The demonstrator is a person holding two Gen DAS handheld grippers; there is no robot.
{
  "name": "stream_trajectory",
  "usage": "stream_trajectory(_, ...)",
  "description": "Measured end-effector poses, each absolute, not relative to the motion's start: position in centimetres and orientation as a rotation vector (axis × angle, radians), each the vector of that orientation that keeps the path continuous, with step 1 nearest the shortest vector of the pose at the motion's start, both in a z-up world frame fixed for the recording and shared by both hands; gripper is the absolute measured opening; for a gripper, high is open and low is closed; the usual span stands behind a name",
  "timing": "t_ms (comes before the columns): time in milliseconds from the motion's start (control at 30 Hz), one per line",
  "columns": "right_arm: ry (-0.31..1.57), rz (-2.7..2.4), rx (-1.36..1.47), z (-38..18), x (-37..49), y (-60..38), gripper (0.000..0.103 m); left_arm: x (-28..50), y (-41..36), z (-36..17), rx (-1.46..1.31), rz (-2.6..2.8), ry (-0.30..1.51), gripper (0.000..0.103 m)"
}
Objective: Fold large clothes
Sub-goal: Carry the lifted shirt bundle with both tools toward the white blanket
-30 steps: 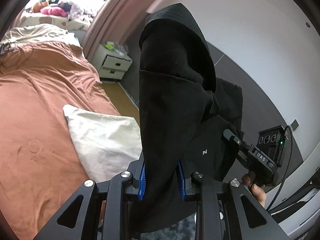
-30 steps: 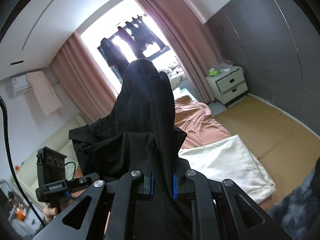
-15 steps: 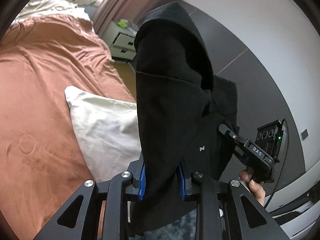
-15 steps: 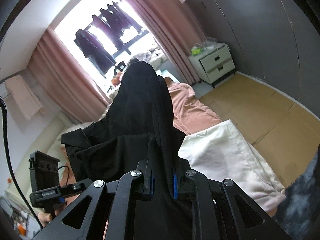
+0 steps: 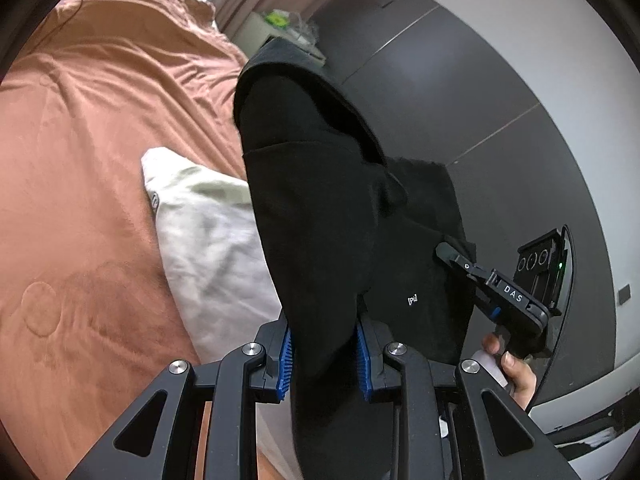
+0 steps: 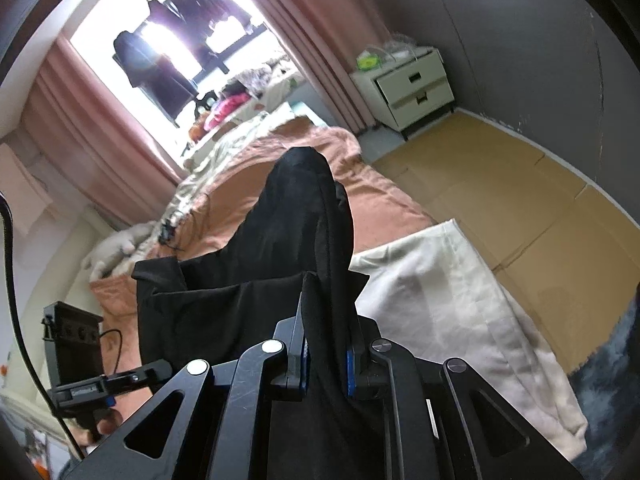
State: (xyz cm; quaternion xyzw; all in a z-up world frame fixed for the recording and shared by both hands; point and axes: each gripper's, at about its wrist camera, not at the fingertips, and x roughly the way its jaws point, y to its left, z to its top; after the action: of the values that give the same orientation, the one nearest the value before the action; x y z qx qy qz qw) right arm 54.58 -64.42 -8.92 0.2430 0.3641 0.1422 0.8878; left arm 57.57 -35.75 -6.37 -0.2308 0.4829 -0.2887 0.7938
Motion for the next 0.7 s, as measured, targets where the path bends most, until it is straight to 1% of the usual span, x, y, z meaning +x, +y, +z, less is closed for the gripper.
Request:
stream_trajectory(267,0.865,0.254,0.483,-13.9,59.1,-63.8,0.014,60.3,-35.3,-11.3,-0.489,-0.578,1.125,0.028)
stream_trajectory(333,0.884,0.233,0.479,-14.7,59.7,-63.9,0.014,60.6,-35.1,-12.0,-0.488,-0.573,1.142,0.031)
stream_trajectory(367,0.894,0.218,0.478,-15.1,60.1,-64.1,0.014,60.7,-34.8,-12.2,-0.495,-0.572,1.147,0.035)
stream_trajectory(433,0.918,0.181,0.493,-15.9,60.5,-64.7,0.015,60.8,-34.2,-12.3,-0.509,-0.561,1.136,0.038)
stream_trajectory(500,0.943,0.13,0.513,-16.6,60.8,-65.5,0.027,60.5,-33.1,-11.8,-0.513,-0.547,1.113,0.039)
stream_trajectory(533,0.955,0.089,0.52,-16.8,60.7,-66.0,0.032,59.9,-32.5,-11.4,-0.517,-0.537,1.102,0.039)
stream_trajectory(567,0.957,0.057,0.525,-16.8,60.5,-66.5,0.039,59.7,-32.1,-11.3,-0.524,-0.531,1.098,0.039)
stream_trajectory(633,0.935,-0.017,0.509,-15.8,59.0,-67.5,0.039,59.2,-31.4,-10.9,-0.532,-0.518,1.091,0.039)
stream_trajectory(700,0.916,-0.036,0.511,-15.0,57.8,-68.3,0.042,59.1,-31.1,-10.7,-0.516,-0.506,1.084,0.039)
